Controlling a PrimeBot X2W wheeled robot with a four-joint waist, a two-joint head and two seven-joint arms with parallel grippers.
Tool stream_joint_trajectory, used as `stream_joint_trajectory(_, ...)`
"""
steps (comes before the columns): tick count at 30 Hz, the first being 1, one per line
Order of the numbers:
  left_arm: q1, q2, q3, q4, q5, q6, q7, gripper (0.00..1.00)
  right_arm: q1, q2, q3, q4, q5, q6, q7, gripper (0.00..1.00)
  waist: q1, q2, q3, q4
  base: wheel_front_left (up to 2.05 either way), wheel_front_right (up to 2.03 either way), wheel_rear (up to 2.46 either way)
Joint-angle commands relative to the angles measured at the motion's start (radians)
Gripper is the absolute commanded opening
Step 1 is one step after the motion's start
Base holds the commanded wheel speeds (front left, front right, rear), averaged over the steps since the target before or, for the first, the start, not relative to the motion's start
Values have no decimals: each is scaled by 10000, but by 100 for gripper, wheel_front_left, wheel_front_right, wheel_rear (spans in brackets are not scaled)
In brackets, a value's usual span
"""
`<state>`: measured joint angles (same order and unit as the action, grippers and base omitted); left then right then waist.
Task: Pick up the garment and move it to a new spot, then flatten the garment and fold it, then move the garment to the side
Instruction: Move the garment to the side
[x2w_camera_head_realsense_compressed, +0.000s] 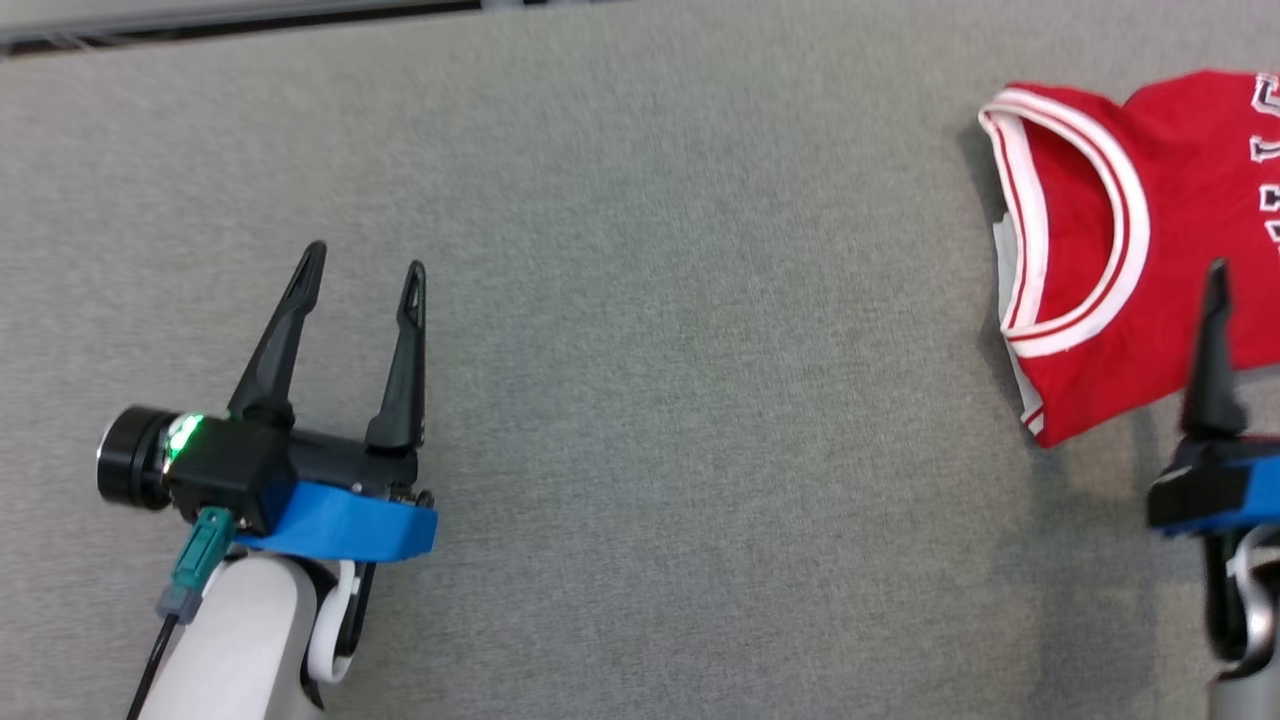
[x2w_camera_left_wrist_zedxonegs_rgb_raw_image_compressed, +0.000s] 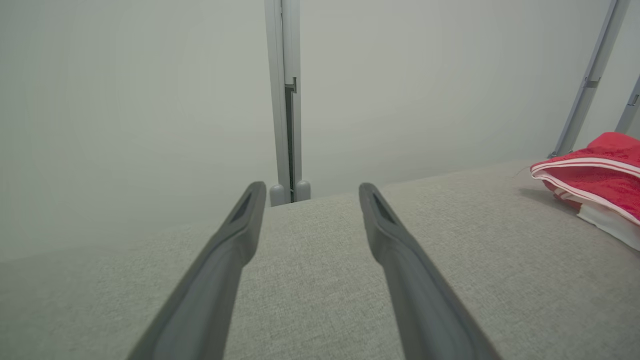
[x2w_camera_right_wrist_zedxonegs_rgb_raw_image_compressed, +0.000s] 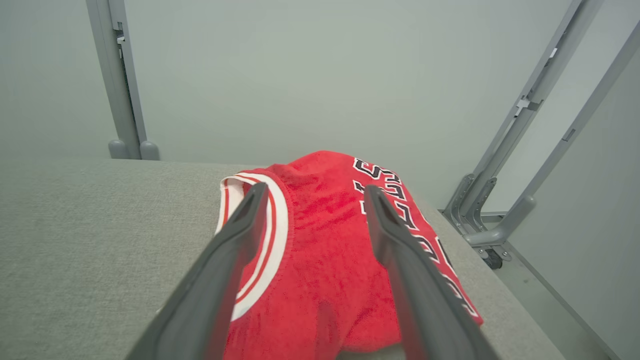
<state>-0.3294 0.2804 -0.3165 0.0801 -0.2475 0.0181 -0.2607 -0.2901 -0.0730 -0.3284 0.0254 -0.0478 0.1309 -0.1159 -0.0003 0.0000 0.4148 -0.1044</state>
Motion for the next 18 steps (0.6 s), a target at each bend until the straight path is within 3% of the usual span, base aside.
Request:
stream_joint_trajectory(1,233,-9,105,51,-117,100,-40,100,373,98,253,-175,152,-2,-25,100,3,0,-354,-37,0,0,0)
stream_joint_trajectory(9,1303,-138,440,302,-332,434,-47,100,1520,227,1655,-238,1231,-2,-45,100,3,0,-1600,694,0,0,0)
stream_joint_trajectory(18,2304,-152,609,491,-496,601,-47,100,2244,215,2159,-107,1773,-1,-19,100,3,0,-2622,1305,0,0,0)
